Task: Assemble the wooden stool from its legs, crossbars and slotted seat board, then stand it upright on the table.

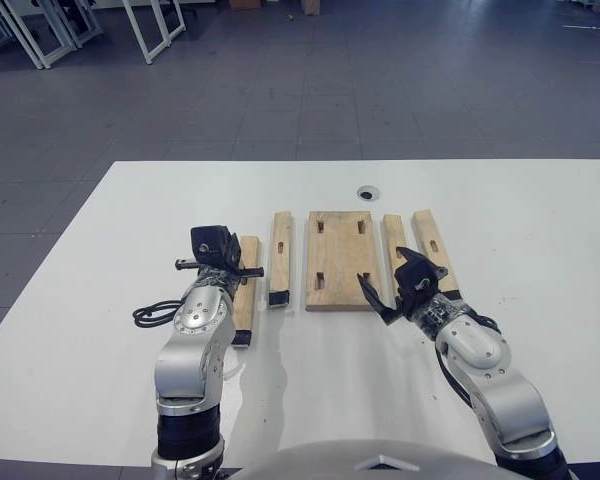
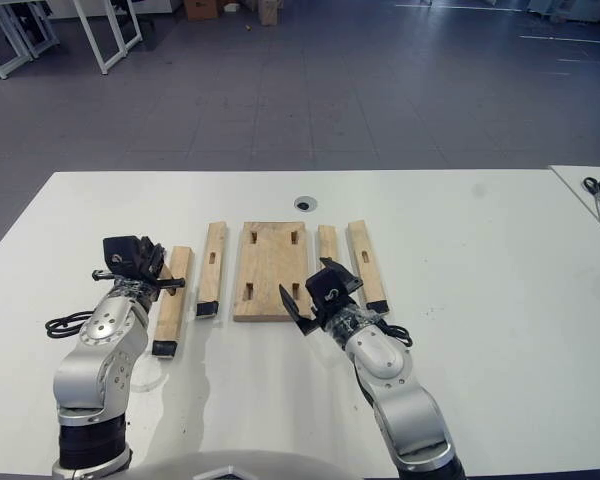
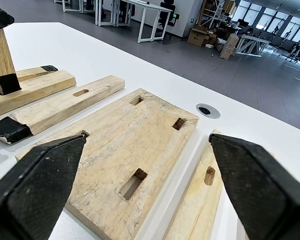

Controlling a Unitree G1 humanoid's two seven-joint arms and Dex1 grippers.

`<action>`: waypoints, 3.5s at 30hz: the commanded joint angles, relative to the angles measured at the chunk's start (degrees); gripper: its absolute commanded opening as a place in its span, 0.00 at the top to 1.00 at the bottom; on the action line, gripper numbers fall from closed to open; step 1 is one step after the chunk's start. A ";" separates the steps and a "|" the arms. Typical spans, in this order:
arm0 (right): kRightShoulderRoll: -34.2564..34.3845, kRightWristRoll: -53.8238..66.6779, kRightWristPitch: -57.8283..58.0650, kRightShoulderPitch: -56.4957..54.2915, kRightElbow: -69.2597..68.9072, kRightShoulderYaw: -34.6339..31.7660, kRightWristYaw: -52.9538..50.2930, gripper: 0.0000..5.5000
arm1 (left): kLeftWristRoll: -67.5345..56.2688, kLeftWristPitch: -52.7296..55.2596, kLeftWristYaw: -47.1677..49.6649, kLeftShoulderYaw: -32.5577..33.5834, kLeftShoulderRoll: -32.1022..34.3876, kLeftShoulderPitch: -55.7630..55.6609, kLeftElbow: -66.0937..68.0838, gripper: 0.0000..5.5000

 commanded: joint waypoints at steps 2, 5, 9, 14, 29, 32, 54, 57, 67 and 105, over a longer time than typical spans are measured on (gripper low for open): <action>-0.34 -0.22 -0.42 -0.93 0.36 -0.51 0.22 0.17 | 0.83 3.58 0.49 -0.11 -1.20 1.47 1.62 0.78; -0.44 -0.34 -0.43 -0.92 0.31 -0.74 0.11 0.17 | 1.26 4.49 0.41 0.78 -0.75 0.12 0.67 0.70; -0.40 -0.50 -0.27 -0.43 -0.11 -0.87 -0.14 0.17 | 1.93 7.02 0.62 1.89 0.32 -2.68 -2.24 0.59; 0.02 -0.78 -0.06 -0.11 -0.15 -0.64 -0.74 0.17 | 2.22 12.78 -0.09 3.87 3.23 -9.31 -7.24 0.58; 0.76 -0.85 0.07 -0.28 0.40 -0.49 -1.15 0.17 | -6.93 18.62 -6.52 15.36 8.93 -35.84 4.21 0.58; 0.63 -0.81 -0.03 -0.24 0.45 -0.58 -1.00 0.17 | -8.23 19.49 -6.74 16.09 9.84 -38.67 4.78 0.58; 1.18 -0.93 0.75 2.72 -1.80 -1.08 -2.32 0.17 | -11.30 27.25 -6.98 10.58 4.81 -9.85 -24.29 0.48; 0.84 -0.88 1.00 3.42 -2.49 -1.42 -2.26 0.17 | -11.33 27.43 -6.89 7.84 3.96 9.19 -32.05 0.38; -0.66 -0.46 1.52 2.38 -2.24 -1.73 -0.35 0.17 | -4.70 9.67 -8.62 -3.02 5.68 28.01 -14.51 0.20; 9.07 79.36 38.41 -30.63 18.34 -38.79 1.83 0.02 | -79.42 11.16 -18.99 16.66 6.37 -4.09 3.16 0.63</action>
